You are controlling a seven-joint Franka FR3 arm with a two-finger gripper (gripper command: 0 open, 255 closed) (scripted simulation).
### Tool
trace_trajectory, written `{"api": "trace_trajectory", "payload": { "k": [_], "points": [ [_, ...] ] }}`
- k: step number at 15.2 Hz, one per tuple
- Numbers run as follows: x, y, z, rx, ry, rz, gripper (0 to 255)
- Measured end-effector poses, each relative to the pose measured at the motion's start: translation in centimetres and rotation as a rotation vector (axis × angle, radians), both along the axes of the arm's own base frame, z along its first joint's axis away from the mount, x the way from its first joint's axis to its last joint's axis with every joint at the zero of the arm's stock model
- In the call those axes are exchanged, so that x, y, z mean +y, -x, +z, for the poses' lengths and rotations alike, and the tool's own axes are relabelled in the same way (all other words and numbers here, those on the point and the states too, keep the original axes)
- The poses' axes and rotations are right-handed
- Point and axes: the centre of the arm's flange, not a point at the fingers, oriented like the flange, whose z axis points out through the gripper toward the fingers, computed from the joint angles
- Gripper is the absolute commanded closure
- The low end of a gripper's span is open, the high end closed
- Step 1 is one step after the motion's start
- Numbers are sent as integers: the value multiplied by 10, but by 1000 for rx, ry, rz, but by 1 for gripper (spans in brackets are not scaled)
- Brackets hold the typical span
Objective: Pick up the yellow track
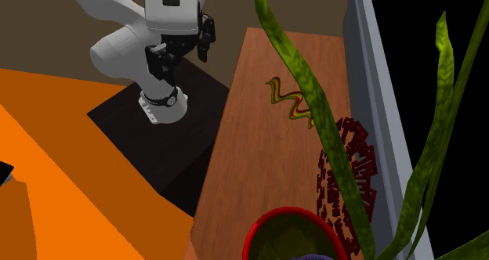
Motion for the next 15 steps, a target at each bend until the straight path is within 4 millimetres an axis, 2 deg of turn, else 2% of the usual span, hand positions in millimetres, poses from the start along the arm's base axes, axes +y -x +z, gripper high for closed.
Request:
{"api": "trace_trajectory", "payload": {
  "k": [3,15],
  "points": [
    [11,-3,-11,-11,-2,-6,0],
    [110,-40,-110,-126,-20,-68,0]
  ]
}}
